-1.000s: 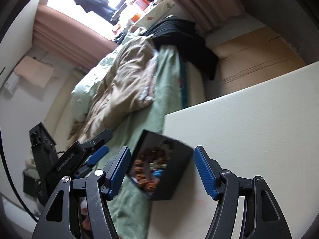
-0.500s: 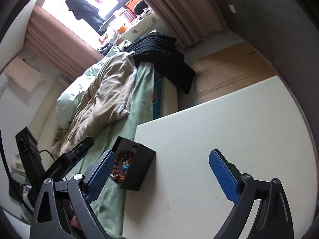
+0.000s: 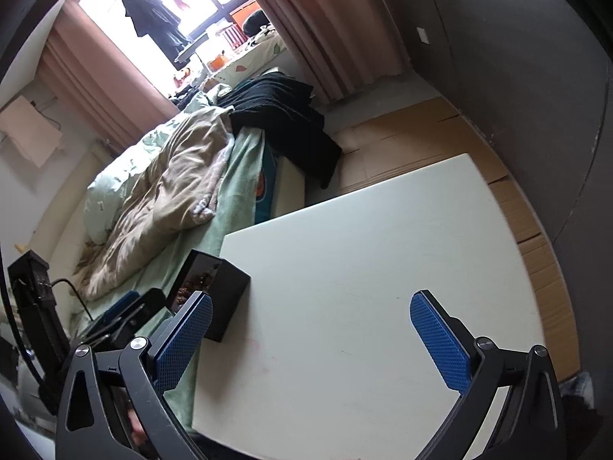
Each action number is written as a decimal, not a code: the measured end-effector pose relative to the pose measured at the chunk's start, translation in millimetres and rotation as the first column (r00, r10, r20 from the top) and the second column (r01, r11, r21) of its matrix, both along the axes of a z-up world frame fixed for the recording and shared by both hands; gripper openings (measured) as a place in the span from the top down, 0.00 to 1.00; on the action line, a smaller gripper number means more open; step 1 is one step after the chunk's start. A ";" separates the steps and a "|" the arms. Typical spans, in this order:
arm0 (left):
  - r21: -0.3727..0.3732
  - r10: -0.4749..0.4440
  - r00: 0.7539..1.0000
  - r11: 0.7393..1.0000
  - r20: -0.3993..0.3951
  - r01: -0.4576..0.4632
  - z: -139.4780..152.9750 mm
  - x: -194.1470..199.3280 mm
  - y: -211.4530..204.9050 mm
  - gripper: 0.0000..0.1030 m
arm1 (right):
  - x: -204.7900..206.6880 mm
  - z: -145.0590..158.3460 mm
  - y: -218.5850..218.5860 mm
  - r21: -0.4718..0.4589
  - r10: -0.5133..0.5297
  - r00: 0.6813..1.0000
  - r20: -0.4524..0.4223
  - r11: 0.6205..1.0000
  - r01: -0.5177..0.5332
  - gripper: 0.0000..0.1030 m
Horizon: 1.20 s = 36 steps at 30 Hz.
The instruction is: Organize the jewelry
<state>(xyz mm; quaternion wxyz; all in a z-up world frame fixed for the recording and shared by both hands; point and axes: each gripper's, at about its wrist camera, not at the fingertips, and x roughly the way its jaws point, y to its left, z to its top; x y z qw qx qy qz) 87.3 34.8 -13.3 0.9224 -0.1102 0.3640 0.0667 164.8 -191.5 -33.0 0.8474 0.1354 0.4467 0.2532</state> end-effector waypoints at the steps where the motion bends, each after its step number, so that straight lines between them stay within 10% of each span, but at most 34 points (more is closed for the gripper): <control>1: 0.004 -0.001 1.000 1.000 0.005 0.001 1.2 -1.9 -1.6 0.00 | -2.5 1.2 -3.5 -0.007 -0.004 1.000 0.009 1.000 0.004 0.00; 15: 0.078 -0.070 0.996 0.995 0.061 0.066 11.4 -35.0 -30.9 0.00 | -41.7 30.3 -32.2 -0.081 -0.013 0.978 0.207 0.996 0.030 0.00; 36: 0.083 -0.117 0.988 0.991 0.100 0.109 17.6 -49.2 -33.1 0.00 | -56.2 38.0 -28.6 -0.128 0.019 0.966 0.258 0.992 0.015 0.00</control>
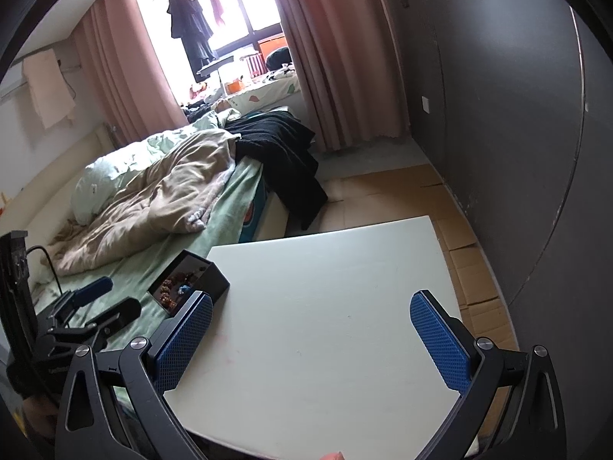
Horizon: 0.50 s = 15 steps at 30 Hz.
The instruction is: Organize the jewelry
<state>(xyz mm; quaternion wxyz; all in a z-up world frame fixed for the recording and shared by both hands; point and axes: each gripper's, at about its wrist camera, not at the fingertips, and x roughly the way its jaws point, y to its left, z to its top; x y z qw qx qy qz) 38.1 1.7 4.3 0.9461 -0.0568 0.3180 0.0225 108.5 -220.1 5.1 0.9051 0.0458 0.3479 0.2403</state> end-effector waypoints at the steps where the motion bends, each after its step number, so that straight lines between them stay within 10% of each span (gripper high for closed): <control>1: -0.006 -0.001 1.000 1.000 0.000 0.001 0.1 -0.2 0.8 0.00 | -0.6 -0.1 0.7 -0.005 0.001 1.000 0.002 1.000 -0.001 0.00; 15: -0.019 0.016 0.999 1.000 0.034 -0.016 6.4 -7.5 5.0 0.00 | -8.2 0.8 11.0 -0.039 0.028 0.999 0.022 0.999 -0.027 0.00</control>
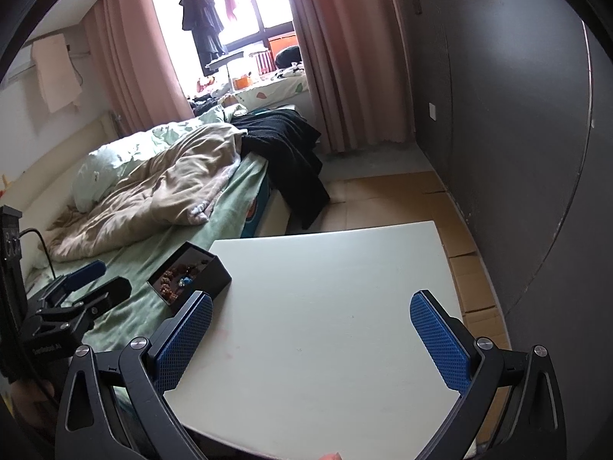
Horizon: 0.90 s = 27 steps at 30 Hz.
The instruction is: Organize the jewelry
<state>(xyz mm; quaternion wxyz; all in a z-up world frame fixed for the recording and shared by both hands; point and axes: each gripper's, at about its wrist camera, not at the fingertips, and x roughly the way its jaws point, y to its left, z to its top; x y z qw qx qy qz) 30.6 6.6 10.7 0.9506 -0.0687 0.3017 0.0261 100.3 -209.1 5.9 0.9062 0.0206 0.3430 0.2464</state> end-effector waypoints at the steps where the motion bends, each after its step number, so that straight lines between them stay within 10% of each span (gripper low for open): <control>1: 0.002 -0.001 1.000 1.000 -0.001 0.001 -0.1 0.1 -0.7 0.00 | 0.3 -0.6 -0.3 0.001 0.000 1.000 -0.003 1.000 0.000 0.00; 27: 0.025 -0.004 1.000 1.000 -0.005 0.004 -3.0 -0.7 -3.2 0.00 | 0.7 0.0 -0.7 0.000 -0.007 1.000 0.008 1.000 0.007 0.00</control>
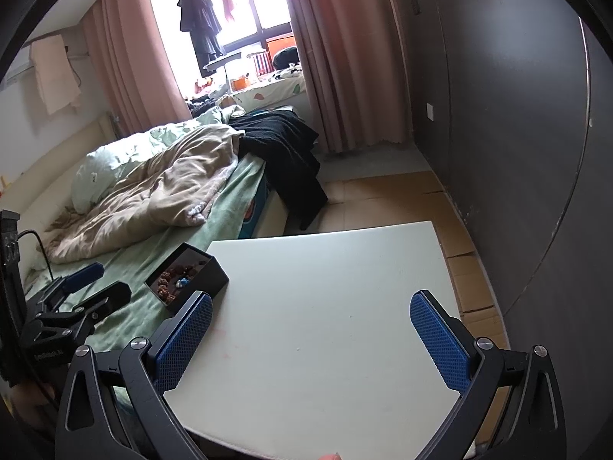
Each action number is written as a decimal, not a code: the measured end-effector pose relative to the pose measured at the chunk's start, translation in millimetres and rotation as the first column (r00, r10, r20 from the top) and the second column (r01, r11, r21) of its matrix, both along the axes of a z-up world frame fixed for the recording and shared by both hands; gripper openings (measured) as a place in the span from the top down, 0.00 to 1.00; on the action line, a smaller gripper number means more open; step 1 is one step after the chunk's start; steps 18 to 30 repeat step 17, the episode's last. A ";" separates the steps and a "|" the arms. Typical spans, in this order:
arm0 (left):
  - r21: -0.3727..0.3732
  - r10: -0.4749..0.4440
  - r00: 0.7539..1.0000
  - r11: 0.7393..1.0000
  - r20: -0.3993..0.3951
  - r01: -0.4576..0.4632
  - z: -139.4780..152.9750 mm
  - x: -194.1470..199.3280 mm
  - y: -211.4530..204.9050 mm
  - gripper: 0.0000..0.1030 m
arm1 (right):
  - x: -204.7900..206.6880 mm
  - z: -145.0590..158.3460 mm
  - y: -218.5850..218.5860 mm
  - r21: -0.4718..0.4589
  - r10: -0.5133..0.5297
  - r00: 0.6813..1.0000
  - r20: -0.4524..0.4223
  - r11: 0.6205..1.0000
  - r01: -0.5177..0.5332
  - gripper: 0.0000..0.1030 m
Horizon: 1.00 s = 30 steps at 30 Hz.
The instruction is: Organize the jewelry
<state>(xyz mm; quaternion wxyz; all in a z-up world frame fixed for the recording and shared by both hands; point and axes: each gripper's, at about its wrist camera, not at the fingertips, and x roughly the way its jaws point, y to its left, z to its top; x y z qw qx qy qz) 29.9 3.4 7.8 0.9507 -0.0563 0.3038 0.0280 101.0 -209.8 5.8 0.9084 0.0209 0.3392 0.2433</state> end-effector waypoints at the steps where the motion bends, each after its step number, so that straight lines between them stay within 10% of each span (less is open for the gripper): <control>1: -0.001 0.000 1.000 1.000 -0.001 0.000 -0.3 0.1 -0.1 0.00 | 0.0 0.0 0.1 0.001 0.000 1.000 -0.001 1.000 0.000 0.00; 30: 0.001 0.003 1.000 1.000 0.003 -0.003 -1.8 1.8 0.2 0.00 | 5.7 -2.4 -0.4 -0.011 -0.008 1.000 -0.005 1.000 0.008 0.00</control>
